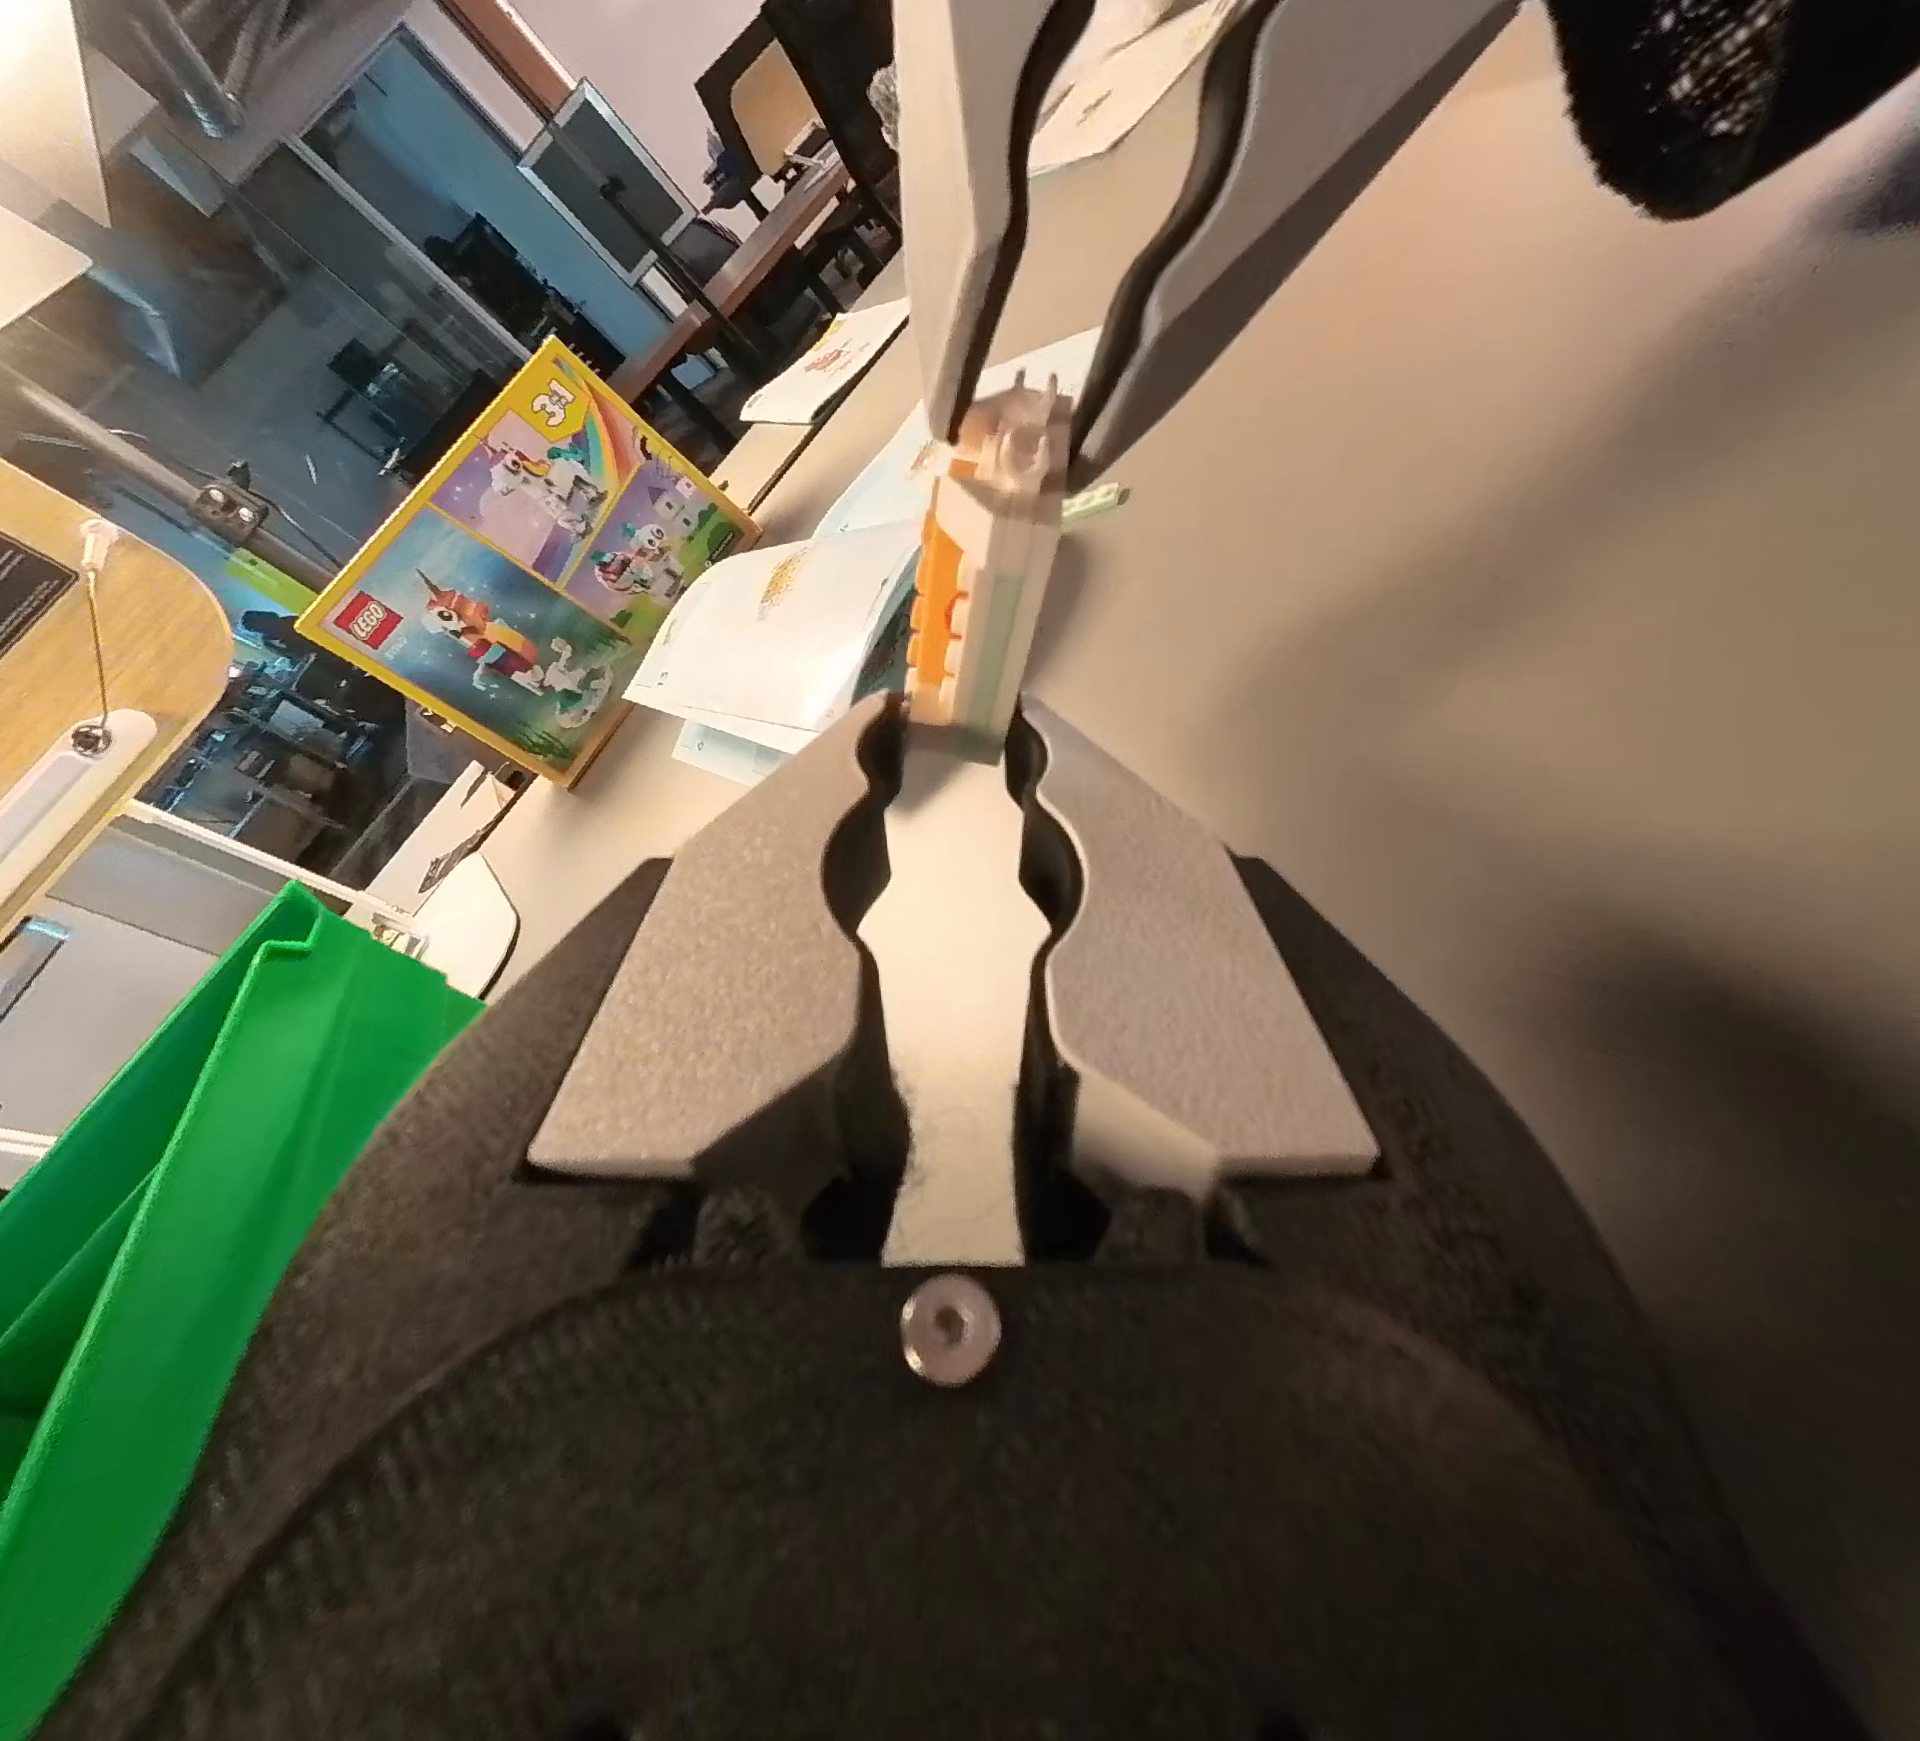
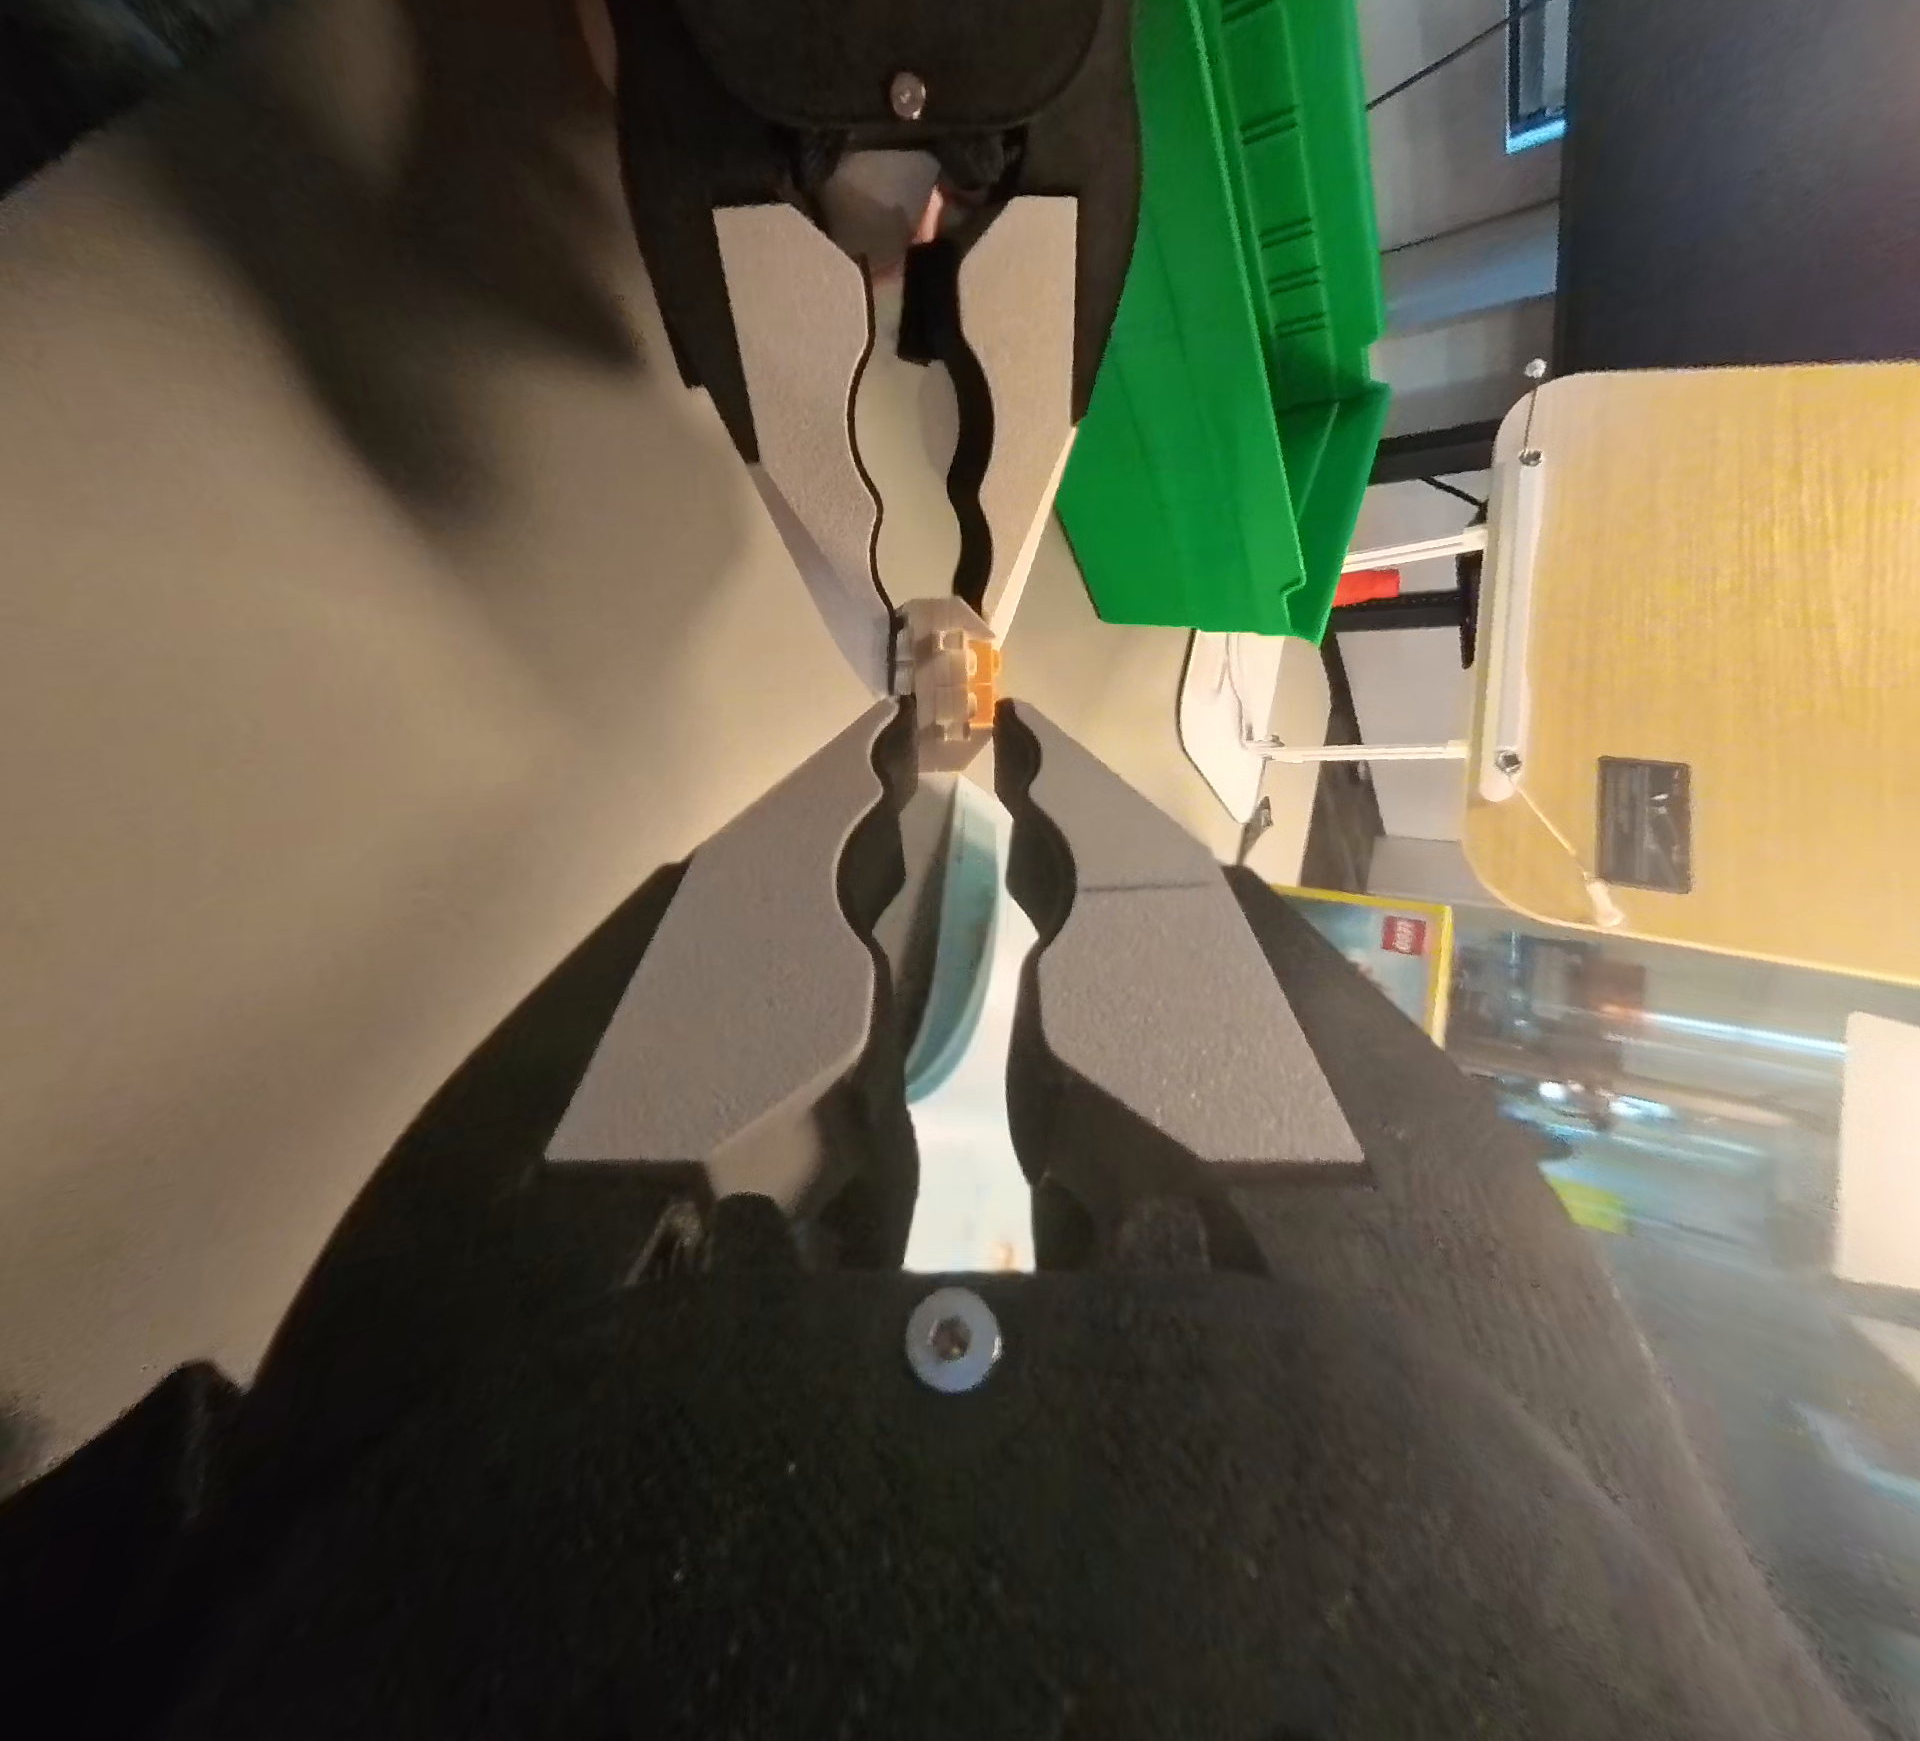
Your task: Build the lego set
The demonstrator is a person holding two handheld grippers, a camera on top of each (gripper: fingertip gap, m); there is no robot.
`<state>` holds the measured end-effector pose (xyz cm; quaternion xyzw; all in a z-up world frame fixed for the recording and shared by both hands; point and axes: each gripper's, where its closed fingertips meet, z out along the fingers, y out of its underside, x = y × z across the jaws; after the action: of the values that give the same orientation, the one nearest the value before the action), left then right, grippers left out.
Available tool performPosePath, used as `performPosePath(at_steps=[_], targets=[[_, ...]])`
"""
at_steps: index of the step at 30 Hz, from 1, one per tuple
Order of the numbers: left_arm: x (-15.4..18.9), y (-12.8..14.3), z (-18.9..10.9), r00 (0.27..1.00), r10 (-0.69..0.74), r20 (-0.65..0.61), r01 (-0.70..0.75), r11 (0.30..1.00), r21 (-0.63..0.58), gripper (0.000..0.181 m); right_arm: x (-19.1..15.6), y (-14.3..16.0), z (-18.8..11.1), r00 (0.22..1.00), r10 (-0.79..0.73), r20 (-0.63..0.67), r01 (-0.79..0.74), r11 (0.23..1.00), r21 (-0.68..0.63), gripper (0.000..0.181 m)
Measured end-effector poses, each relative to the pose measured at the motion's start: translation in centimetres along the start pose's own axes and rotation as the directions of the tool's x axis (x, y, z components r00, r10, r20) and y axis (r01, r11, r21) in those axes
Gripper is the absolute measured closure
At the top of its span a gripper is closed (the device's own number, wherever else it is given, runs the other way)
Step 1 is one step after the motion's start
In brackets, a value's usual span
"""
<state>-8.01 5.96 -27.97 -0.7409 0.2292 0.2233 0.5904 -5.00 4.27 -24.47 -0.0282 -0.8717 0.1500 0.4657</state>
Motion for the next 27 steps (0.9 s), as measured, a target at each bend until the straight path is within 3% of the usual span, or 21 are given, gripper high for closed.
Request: performPosePath(at_steps=[3,5,7,11,17,22,27], targets=[[-0.1,-0.2,0.0,1.0,0.009,0.012,-0.009,1.0,0.012,0.163,0.1,0.0,-0.3,0.994,0.113,0.004,-0.113,0.992,0.063,0.166],[-0.1,0.1,0.2,0.999,0.035,0.027,-0.035,0.999,-0.011,0.163,-0.1,0.4,-0.6,0.981,0.194,0.023,-0.196,0.976,0.096,0.129],[0.0,0.1,0.3,0.998,0.052,0.029,-0.052,0.999,-0.016,0.163,0.1,1.6,-1.2,0.97,0.244,-0.026,-0.238,0.961,0.14,0.121],[-0.1,0.3,0.4,0.997,0.067,0.041,-0.066,0.997,-0.027,0.163,1.1,6.6,-3.2,0.902,0.338,-0.27,-0.283,0.933,0.224,0.125],[-0.3,0.9,0.8,0.99,0.123,0.069,-0.118,0.991,-0.069,0.163,3.8,17.4,-9.1,0.582,0.535,-0.612,-0.444,0.84,0.313,0.133],[0.8,1.5,1.8,0.983,0.181,0.021,-0.177,0.976,-0.129,0.162,4.5,20.8,-11.1,0.494,0.568,-0.659,-0.468,0.812,0.348,0.139],[2.2,-0.8,4.7,0.932,0.359,-0.048,-0.362,0.925,-0.116,0.162,4.8,21.8,-12.0,0.428,0.664,-0.614,-0.506,0.738,0.445,0.142]])
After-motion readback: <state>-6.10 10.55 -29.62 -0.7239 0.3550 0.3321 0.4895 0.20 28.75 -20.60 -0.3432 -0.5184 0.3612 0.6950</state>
